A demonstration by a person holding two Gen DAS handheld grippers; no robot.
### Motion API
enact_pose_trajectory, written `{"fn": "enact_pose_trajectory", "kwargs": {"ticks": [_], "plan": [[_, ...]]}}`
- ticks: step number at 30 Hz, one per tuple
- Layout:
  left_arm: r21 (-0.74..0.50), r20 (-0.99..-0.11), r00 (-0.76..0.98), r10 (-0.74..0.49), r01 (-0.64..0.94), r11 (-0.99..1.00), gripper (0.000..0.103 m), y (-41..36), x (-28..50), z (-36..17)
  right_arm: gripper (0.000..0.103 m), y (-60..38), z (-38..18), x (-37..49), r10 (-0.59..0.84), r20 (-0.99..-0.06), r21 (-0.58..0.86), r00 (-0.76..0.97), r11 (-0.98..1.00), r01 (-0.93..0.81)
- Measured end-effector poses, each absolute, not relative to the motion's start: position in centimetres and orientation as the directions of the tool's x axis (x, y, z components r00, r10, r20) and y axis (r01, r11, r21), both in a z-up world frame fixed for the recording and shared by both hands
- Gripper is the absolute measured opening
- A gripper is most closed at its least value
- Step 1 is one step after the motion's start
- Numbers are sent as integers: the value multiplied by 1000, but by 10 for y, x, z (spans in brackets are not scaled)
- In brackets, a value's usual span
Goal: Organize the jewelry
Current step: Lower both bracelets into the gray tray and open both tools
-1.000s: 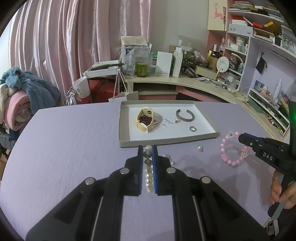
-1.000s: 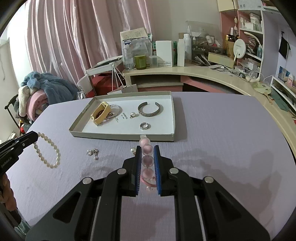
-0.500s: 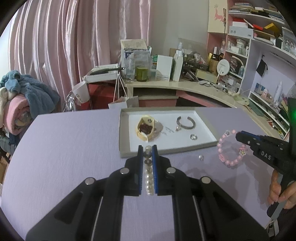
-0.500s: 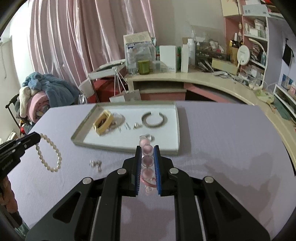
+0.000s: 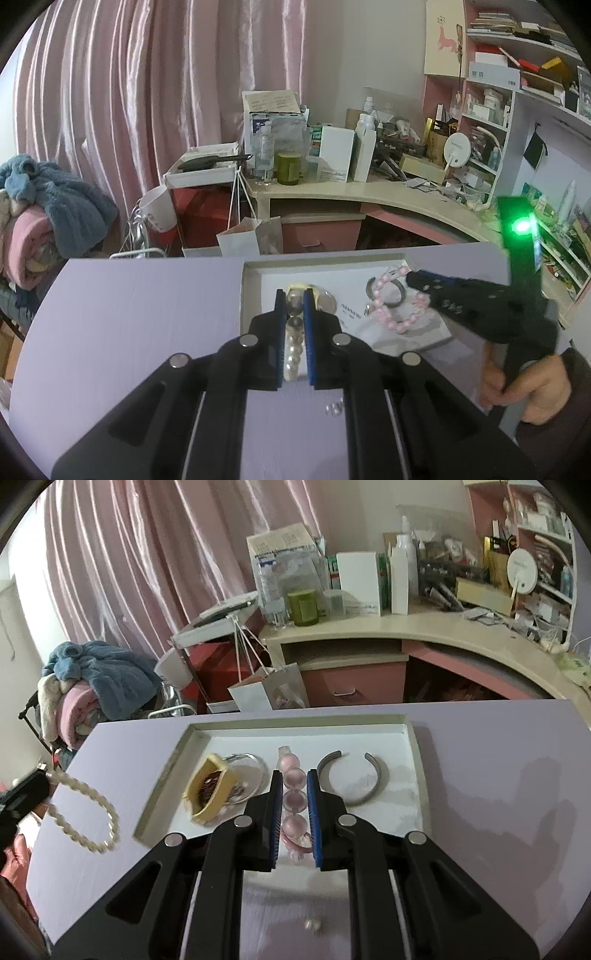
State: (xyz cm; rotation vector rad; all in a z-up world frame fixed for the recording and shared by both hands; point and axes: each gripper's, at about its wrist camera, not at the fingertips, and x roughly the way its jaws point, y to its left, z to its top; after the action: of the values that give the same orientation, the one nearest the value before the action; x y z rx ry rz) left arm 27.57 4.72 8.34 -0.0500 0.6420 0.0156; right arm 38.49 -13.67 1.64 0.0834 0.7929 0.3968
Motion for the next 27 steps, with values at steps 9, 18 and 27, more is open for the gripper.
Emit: {"fn": "enact_pose_trajectory", "kwargs": {"ticks": [9,18,27], "plan": [[-55,-607,794,-29,-5,998,9,40,303,76,45,-163,3,391,325,-678,192,659,944,-267],[-63,-624,779,-57,23,998,10,19,328,64,45,-179,6,384,324,-663,183,675,944,-274],[-91,-650,754,-96,48,995,10,0,351,43,46,-185,-3,380,312,-665,152,679,946,-285]]}}
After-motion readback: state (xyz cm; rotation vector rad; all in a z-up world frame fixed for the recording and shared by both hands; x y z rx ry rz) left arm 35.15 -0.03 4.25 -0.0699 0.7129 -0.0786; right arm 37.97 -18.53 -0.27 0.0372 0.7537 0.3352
